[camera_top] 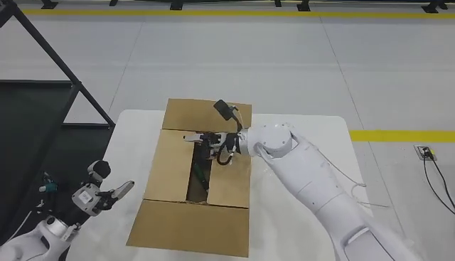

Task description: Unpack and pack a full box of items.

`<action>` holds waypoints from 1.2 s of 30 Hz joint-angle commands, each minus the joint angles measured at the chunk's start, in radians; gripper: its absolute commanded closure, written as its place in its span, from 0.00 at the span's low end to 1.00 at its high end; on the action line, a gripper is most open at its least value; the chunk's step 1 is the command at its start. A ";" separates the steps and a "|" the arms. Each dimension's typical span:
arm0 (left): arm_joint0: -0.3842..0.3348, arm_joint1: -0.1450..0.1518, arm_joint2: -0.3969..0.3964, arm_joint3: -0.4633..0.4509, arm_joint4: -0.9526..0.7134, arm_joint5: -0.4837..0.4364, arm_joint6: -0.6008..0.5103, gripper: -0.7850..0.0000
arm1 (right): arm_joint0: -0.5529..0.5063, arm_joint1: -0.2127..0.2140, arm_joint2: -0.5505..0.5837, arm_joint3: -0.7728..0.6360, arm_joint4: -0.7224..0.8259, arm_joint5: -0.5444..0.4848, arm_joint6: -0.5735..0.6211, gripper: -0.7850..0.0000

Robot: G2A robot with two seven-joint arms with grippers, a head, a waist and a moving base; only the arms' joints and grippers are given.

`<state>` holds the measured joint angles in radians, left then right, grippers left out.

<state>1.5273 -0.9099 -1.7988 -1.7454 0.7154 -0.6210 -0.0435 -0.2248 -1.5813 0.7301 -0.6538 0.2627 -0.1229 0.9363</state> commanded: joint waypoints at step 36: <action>-0.194 -0.034 0.197 0.125 0.202 0.378 -0.204 0.00 | 0.097 -0.166 0.016 0.263 0.241 -0.188 0.175 0.00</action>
<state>1.3438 -0.9421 -1.6208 -1.6239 0.8974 -0.2458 -0.2454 -0.1297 -1.7461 0.7454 -0.3923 0.5041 -0.3089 1.1103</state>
